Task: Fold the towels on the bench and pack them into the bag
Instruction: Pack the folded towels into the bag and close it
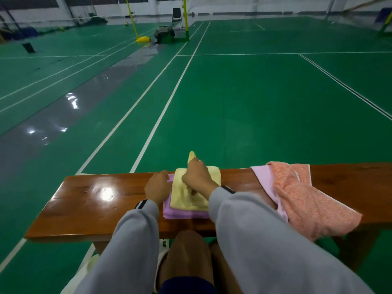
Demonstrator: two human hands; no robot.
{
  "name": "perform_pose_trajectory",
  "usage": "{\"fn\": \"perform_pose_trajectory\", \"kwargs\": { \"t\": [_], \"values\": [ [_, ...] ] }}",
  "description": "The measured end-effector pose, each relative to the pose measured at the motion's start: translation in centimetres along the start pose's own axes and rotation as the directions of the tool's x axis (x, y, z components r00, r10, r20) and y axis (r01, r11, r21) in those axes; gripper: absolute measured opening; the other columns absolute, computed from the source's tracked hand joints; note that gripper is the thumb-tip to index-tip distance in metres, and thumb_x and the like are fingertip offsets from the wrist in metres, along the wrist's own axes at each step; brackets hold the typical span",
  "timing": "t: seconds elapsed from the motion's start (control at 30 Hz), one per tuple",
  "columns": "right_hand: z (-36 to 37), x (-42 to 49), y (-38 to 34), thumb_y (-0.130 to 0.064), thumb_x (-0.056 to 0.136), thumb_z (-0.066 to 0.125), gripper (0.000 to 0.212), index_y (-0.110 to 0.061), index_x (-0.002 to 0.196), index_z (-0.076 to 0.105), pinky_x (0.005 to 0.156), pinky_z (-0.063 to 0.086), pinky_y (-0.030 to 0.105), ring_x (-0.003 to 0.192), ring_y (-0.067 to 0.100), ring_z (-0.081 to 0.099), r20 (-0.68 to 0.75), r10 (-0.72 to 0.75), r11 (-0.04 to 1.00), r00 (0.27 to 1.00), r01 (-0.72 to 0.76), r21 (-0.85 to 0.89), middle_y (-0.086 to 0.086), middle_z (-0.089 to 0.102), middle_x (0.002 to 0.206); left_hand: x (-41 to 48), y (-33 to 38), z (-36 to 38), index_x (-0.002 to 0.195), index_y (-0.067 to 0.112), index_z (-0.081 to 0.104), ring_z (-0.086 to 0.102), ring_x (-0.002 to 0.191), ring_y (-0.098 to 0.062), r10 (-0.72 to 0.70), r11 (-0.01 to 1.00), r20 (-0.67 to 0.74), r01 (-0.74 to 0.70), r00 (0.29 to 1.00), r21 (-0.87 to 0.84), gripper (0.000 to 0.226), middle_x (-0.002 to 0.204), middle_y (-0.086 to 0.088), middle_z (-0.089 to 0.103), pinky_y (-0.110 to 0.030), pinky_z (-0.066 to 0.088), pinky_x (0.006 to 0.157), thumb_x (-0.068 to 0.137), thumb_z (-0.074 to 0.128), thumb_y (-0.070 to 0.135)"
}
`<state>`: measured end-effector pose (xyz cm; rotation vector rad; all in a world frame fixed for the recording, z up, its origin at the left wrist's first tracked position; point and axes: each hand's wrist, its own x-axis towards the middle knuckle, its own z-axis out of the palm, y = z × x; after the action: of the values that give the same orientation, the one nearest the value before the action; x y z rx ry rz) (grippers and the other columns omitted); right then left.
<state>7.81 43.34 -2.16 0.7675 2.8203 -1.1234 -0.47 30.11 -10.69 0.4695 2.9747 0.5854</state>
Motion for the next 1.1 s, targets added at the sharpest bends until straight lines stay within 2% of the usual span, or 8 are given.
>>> {"fn": "perform_pose_trajectory", "kwargs": {
  "t": [0.1, 0.3, 0.4, 0.53, 0.67, 0.87, 1.0, 1.1],
  "values": [
    [2.2, -0.8, 0.2, -0.044, 0.093, 0.061, 0.060, 0.000, 0.131, 0.047, 0.080, 0.057, 0.043, 0.104, 0.041, 0.066, 0.001, 0.014, 1.000, 1.000, -0.014, 0.021, 0.018, 0.061, 0.124, 0.0, 0.7, 0.0, 0.096, 0.014, 0.050, 0.055, 0.080, -0.023, -0.036, 0.978, -0.075, 0.019, 0.997, -0.207, 0.013, 0.089, -0.003, 0.058, -0.032, 0.037, 0.063, 0.096, 0.059, 0.023],
    [-0.2, 0.0, 5.5, -0.022, 0.089, 0.056, 0.040, -0.005, 0.124, 0.051, 0.085, 0.053, 0.041, 0.110, 0.037, 0.060, -0.263, 0.126, 0.985, 0.956, -0.153, -0.085, 0.016, 0.062, 0.122, 0.4, 2.3, -0.8, 0.090, 0.011, 0.053, 0.053, 0.068, -0.020, -0.015, 0.991, 0.047, 0.021, 0.999, -0.129, 0.038, 0.083, -0.008, 0.061, -0.030, 0.038, 0.056, 0.104, 0.046, 0.046],
    [-1.1, 0.3, 7.5, -0.038, 0.087, 0.065, 0.050, -0.007, 0.125, 0.051, 0.087, 0.053, 0.038, 0.107, 0.032, 0.062, -0.014, 0.314, 0.936, 0.949, -0.307, 0.170, 0.011, 0.062, 0.123, 0.0, 2.9, -0.7, 0.083, 0.010, 0.052, 0.055, 0.064, -0.017, -0.093, 0.994, 0.147, 0.101, 0.985, -0.051, 0.043, 0.082, -0.007, 0.061, -0.027, 0.045, 0.056, 0.099, 0.058, 0.049],
    [-1.3, 0.7, 8.8, -0.031, 0.085, 0.075, 0.049, -0.009, 0.124, 0.056, 0.088, 0.053, 0.039, 0.100, 0.029, 0.062, 0.174, 0.398, 0.762, 0.901, -0.430, 0.484, 0.006, 0.063, 0.112, 0.1, 4.5, -1.3, 0.140, 0.001, 0.036, 0.061, 0.113, -0.035, -0.165, 0.960, 0.261, 0.216, 0.951, -0.180, 0.090, 0.131, -0.018, 0.057, -0.039, 0.056, 0.080, 0.083, 0.075, 0.059],
    [-1.3, 0.8, 9.3, -0.034, 0.081, 0.083, 0.056, -0.012, 0.120, 0.049, 0.096, 0.049, 0.047, 0.106, 0.032, 0.057, 0.284, 0.417, 0.661, 0.863, -0.503, 0.556, 0.008, 0.060, 0.119, 0.1, 5.2, -2.2, 0.154, 0.013, 0.017, 0.047, 0.133, -0.039, -0.148, 0.950, 0.542, 0.271, 0.827, -0.154, 0.132, 0.152, -0.012, 0.039, -0.051, 0.056, 0.093, 0.057, 0.093, 0.060],
    [-2.0, 1.4, 9.4, -0.026, 0.074, 0.088, 0.053, -0.013, 0.107, 0.049, 0.094, 0.054, 0.049, 0.101, 0.029, 0.063, 0.252, 0.350, 0.654, 0.902, -0.428, 0.624, 0.006, 0.063, 0.104, 0.5, 4.3, -1.0, 0.145, 0.000, 0.035, 0.059, 0.117, -0.039, -0.223, 0.919, 0.316, 0.307, 0.922, -0.248, 0.063, 0.138, -0.021, 0.054, -0.047, 0.055, 0.096, 0.102, 0.053, 0.043],
    [-2.2, 1.5, 8.0, -0.012, 0.079, 0.085, 0.049, -0.008, 0.114, 0.050, 0.062, 0.057, 0.039, 0.087, 0.028, 0.065, 0.318, 0.341, 0.610, 0.885, -0.466, 0.641, 0.009, 0.065, 0.098, 0.9, 3.7, -1.2, 0.136, -0.005, 0.052, 0.060, 0.115, -0.043, -0.343, 0.821, 0.293, 0.437, 0.892, -0.368, 0.076, 0.133, -0.026, 0.058, -0.051, 0.052, 0.100, 0.104, 0.028, 0.059],
    [-1.6, 1.6, 7.5, -0.013, 0.082, 0.082, 0.047, -0.006, 0.116, 0.051, 0.062, 0.057, 0.039, 0.083, 0.028, 0.065, 0.354, 0.378, 0.595, 0.855, -0.518, 0.615, 0.011, 0.065, 0.098, 0.5, 3.7, -1.0, 0.130, -0.002, 0.054, 0.063, 0.106, -0.038, -0.297, 0.825, 0.349, 0.423, 0.889, -0.375, 0.078, 0.125, -0.020, 0.061, -0.045, 0.057, 0.088, 0.100, 0.038, 0.068]
  ]
}}
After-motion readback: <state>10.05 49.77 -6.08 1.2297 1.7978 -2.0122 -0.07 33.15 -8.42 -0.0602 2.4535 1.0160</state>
